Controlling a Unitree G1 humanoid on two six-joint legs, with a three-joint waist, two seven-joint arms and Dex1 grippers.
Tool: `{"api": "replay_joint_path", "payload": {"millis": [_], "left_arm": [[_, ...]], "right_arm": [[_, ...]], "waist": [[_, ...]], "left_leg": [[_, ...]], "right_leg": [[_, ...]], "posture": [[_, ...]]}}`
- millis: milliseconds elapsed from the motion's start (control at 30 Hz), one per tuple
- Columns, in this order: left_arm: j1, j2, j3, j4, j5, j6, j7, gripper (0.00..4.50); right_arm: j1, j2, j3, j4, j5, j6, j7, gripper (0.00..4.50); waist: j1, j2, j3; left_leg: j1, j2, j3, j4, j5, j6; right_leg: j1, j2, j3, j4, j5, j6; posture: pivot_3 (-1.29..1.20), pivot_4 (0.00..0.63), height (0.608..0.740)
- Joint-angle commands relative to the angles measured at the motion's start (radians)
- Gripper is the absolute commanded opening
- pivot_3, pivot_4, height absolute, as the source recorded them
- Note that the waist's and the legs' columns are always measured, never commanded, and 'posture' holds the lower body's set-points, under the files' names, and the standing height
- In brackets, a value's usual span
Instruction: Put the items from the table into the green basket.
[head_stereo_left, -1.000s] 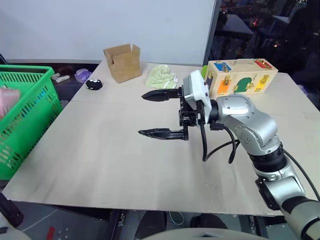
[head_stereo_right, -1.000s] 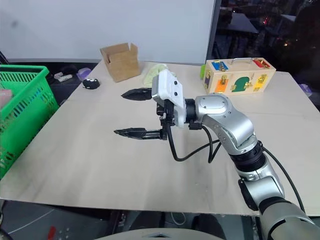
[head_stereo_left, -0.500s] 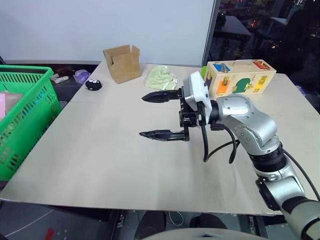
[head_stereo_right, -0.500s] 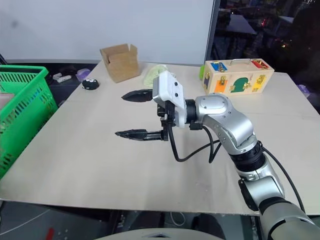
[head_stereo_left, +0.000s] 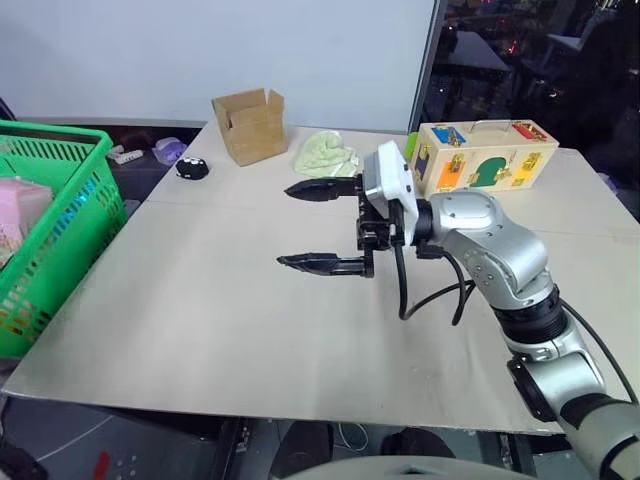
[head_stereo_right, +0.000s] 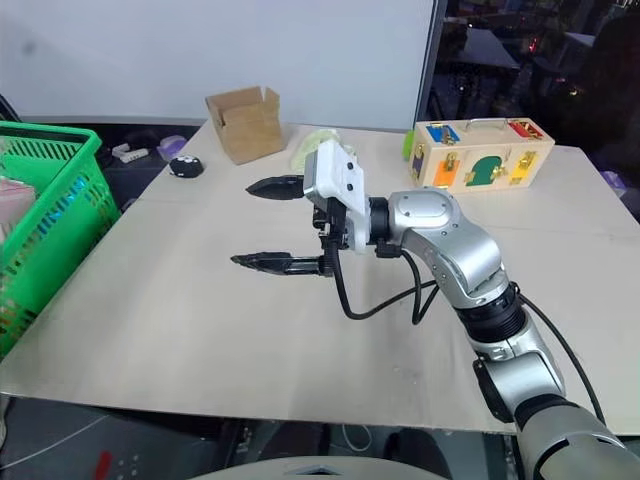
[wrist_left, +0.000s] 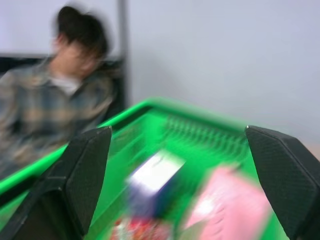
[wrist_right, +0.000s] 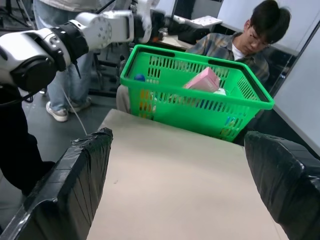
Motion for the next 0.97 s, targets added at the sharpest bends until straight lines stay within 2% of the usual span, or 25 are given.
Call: {"api": "replay_joint_path", "payload": {"millis": [33,200,367,533,667,967], "left_arm": [[0.049,-0.090,-0.114,-0.362,-0.186,0.179,-0.029,4.44],[0.137,-0.218,-0.234,-0.535,-0.244,0.268,-0.008,4.44],[0.240,-0.250,-0.346,-0.689,-0.245,0.334,-0.022,4.44],[0.381,-0.266,-0.439,-0.765,-0.153,0.318,-0.037,4.44],[0.403,-0.284,-0.454,-0.792,-0.149,0.321,-0.028,4.44],[0.423,-0.298,-0.457,-0.820,-0.148,0.343,-0.026,4.44]], "right_arm": [[0.029,-0.043,-0.053,-0.040,-0.013,0.011,-0.038,4.50],[0.092,-0.116,-0.080,-0.072,-0.047,0.055,-0.110,4.50],[0.184,-0.218,-0.131,-0.141,-0.058,0.107,-0.146,4.50],[0.343,-0.339,-0.229,-0.217,-0.117,0.208,-0.262,4.50],[0.461,-0.381,-0.311,-0.254,-0.148,0.268,-0.349,4.50],[0.631,-0.396,-0.395,-0.323,-0.159,0.280,-0.402,4.50]], "waist": [[-0.001,0.001,-0.001],[-0.017,0.005,-0.002],[-0.028,0.009,0.000],[-0.041,0.018,0.002],[-0.044,0.021,0.004],[-0.079,0.023,0.006]], "left_leg": [[0.000,0.000,0.000,0.000,0.000,0.000],[0.002,0.000,0.001,0.000,0.003,0.005],[0.001,0.001,0.000,0.000,0.003,0.005],[0.006,0.000,0.001,0.001,0.002,0.006],[0.010,-0.002,0.004,0.003,0.002,0.007],[0.016,-0.001,0.004,0.002,0.002,0.007]], "right_leg": [[0.001,0.000,0.000,0.000,0.000,0.000],[0.001,0.001,0.003,0.000,0.000,0.000],[0.001,0.005,0.002,0.000,0.000,-0.001],[0.006,0.007,0.003,-0.001,-0.001,-0.001],[0.008,0.012,0.004,-0.002,-0.003,-0.003],[0.012,0.020,0.016,-0.002,-0.006,0.000]], "posture": [[0.24,0.000,0.740],[0.19,0.000,0.740],[0.15,0.000,0.740],[0.10,0.000,0.740],[0.08,0.000,0.740],[0.06,0.000,0.740]]}}
